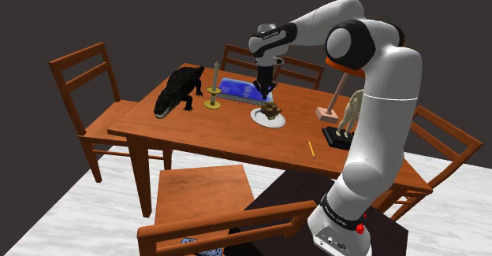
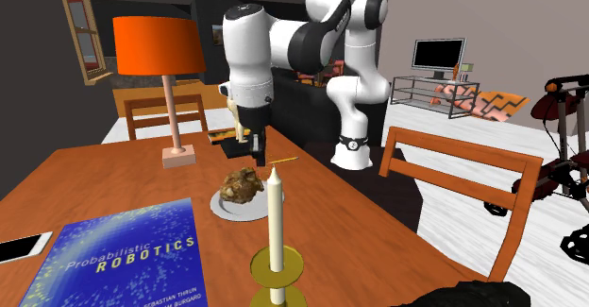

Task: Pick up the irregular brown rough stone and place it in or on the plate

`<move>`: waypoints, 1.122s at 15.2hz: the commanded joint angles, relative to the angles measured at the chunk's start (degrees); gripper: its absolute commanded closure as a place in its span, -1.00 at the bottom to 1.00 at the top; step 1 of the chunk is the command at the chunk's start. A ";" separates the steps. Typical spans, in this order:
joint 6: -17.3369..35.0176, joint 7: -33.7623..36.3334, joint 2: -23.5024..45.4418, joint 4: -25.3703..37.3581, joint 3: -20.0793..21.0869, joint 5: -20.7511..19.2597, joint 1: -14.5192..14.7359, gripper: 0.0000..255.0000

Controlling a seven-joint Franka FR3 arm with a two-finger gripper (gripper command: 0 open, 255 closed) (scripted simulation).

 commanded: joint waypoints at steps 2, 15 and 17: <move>0.00 0.00 0.00 0.00 0.00 0.00 0.00 -1.00; 45.66 16.95 -10.56 -38.12 -5.61 -44.54 4.35 -1.00; 47.13 17.41 -8.86 -37.69 -5.95 -45.06 3.97 -1.00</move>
